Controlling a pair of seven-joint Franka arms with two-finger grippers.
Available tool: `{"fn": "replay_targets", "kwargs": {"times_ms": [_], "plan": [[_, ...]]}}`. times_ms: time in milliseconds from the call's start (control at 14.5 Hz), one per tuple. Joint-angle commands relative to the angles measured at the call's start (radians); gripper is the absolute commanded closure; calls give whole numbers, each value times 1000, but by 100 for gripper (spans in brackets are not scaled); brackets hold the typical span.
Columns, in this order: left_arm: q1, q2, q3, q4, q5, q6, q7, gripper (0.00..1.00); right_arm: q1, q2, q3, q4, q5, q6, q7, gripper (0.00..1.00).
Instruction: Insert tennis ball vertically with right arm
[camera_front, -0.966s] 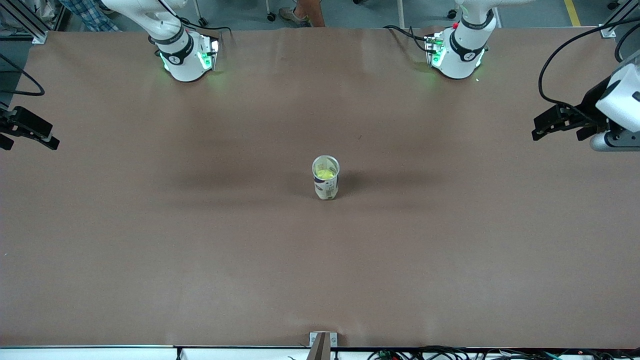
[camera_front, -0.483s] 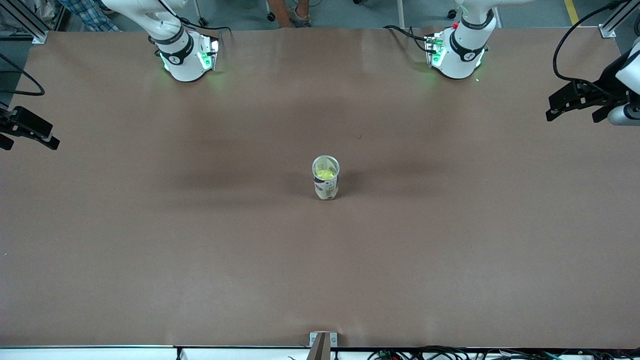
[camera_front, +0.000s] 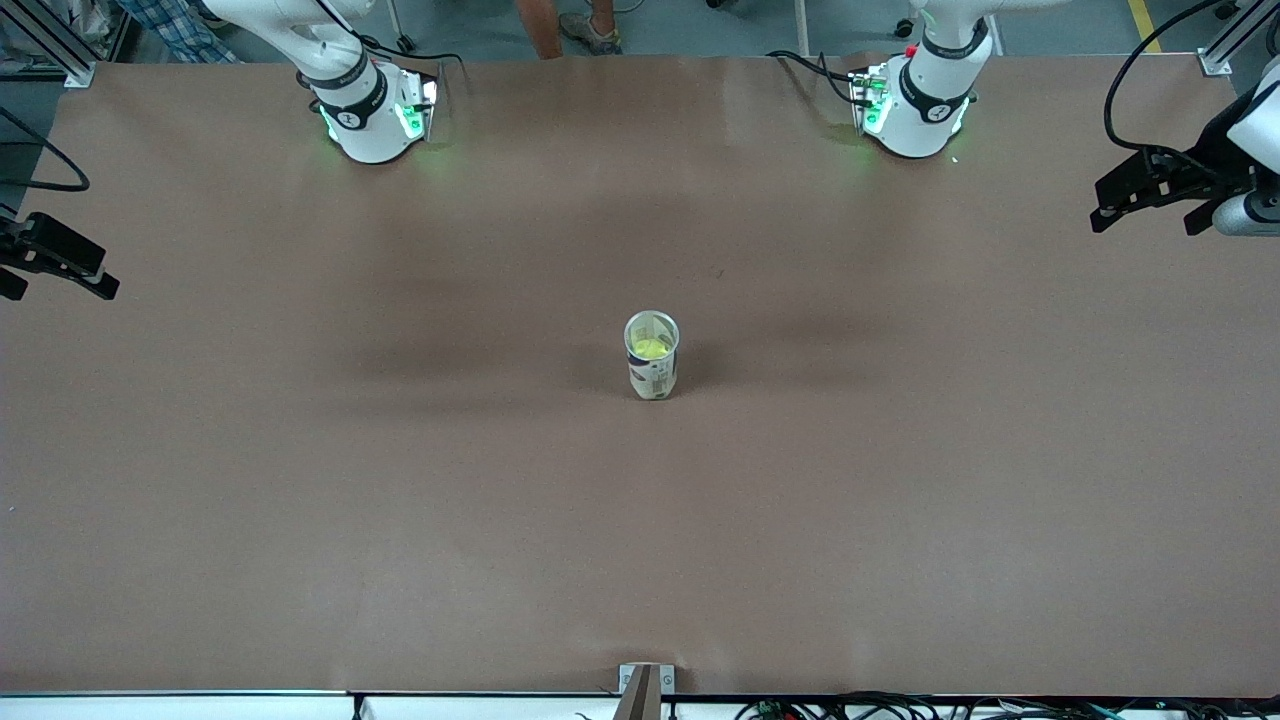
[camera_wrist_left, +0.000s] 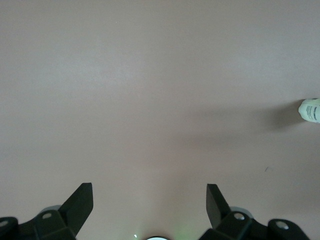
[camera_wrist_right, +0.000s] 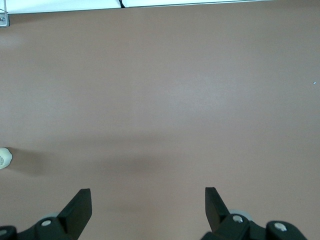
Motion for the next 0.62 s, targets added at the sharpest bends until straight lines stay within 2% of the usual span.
{"fn": "replay_targets", "kwargs": {"times_ms": [0, 552], "plan": [[-17, -19, 9, -8, 26, -2, -45, 0, 1, -12, 6, -4, -14, -7, 8, 0], [-18, -21, 1, -8, 29, 1, -48, 0, 7, -12, 6, -4, -14, -7, 8, 0]]}}
